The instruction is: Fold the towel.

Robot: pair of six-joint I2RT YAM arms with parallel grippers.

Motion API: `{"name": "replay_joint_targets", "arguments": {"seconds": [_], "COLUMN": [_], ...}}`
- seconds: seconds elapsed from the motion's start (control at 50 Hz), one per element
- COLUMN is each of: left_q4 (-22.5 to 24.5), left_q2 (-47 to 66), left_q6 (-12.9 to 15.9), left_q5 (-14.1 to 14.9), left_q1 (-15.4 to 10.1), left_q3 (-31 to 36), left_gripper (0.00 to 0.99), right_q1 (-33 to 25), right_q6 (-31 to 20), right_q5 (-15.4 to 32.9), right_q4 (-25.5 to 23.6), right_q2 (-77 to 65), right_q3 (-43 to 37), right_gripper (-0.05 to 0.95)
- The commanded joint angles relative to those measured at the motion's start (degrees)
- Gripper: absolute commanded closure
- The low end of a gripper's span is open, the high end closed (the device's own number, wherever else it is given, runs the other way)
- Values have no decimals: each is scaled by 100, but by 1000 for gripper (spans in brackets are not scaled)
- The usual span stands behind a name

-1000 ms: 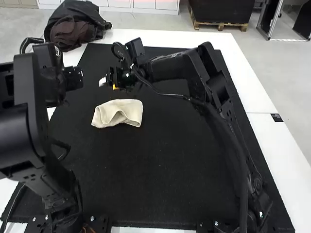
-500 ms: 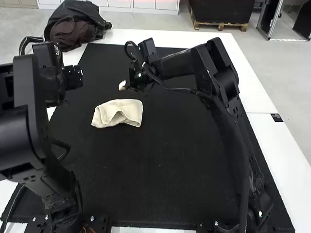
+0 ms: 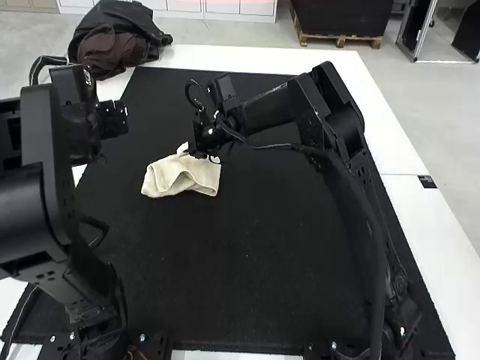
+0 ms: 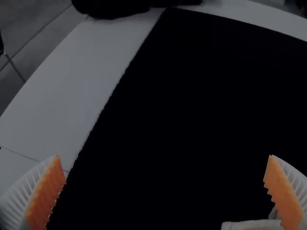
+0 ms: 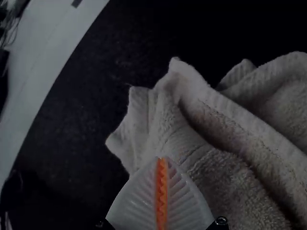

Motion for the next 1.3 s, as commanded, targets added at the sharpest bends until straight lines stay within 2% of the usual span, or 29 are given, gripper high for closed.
{"name": "replay_joint_targets", "arguments": {"seconds": [0.0,0.62,0.84,1.28], "left_q4": [56,65,65,82], "left_q2": [-104,-104,-104,-104], "left_q6": [44,44,36,36], "left_q5": [86,95,156,226], "left_q1": [26,44,35,9], "left_q3": [-45,-53,-53,-36], "left_gripper": [26,26,26,26], "right_q1": [79,70,-44,-325], "right_q6": [-79,-62,96,114], "right_q5": [-139,-209,-165,-165], "right_q4": [106,809,1363,1723], "right_q2": [-121,662,952,1286], "right_q3": [-104,-192,-131,-52], "right_gripper": [925,925,925,925]}}
